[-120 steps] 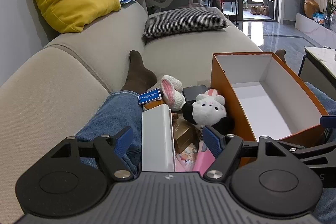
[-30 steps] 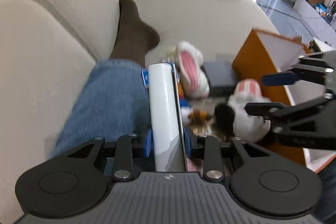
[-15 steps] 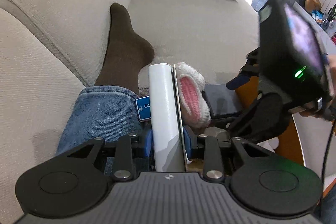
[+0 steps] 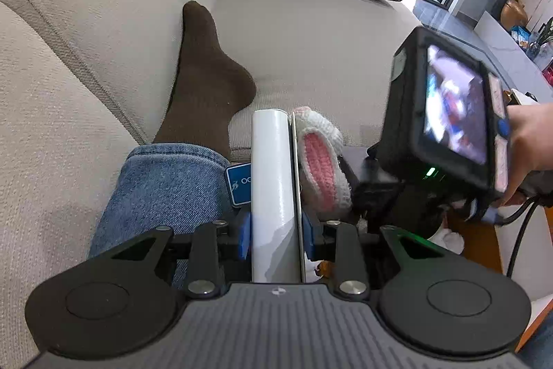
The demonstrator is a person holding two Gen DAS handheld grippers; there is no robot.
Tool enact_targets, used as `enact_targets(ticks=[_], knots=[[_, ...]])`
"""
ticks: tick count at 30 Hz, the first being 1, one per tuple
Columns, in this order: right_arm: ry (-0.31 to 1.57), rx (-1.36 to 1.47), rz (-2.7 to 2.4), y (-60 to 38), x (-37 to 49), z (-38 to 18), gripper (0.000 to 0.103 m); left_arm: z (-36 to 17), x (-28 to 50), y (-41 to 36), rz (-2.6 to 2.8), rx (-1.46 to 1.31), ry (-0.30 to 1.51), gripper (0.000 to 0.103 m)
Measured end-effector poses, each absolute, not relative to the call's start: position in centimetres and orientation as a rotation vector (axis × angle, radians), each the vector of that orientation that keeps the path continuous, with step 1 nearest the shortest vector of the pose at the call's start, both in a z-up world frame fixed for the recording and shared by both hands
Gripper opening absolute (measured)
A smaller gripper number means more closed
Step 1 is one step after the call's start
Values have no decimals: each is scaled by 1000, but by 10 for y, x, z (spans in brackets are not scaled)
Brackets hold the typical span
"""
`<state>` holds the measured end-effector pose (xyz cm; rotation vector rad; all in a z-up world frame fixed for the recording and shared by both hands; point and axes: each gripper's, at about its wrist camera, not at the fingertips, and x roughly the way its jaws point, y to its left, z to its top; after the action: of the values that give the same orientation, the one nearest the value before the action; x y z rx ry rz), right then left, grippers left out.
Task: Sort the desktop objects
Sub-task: 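Grasp the small black box with the right tool while the left tool holds the white box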
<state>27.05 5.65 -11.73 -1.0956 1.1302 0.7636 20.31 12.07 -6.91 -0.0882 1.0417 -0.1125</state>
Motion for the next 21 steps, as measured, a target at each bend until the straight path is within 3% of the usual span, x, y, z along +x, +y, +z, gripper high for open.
enact_targets(ticks=[7, 14, 21], knots=[[1120, -966, 732, 45, 276, -73, 43, -65, 197, 118, -113, -84, 1027, 33], [1284, -526, 657, 18, 320, -46, 39, -74, 204, 120, -100, -98, 1043, 33], [1300, -501, 552, 2, 325, -61, 36, -77, 203, 121, -101, -105, 1042, 33]])
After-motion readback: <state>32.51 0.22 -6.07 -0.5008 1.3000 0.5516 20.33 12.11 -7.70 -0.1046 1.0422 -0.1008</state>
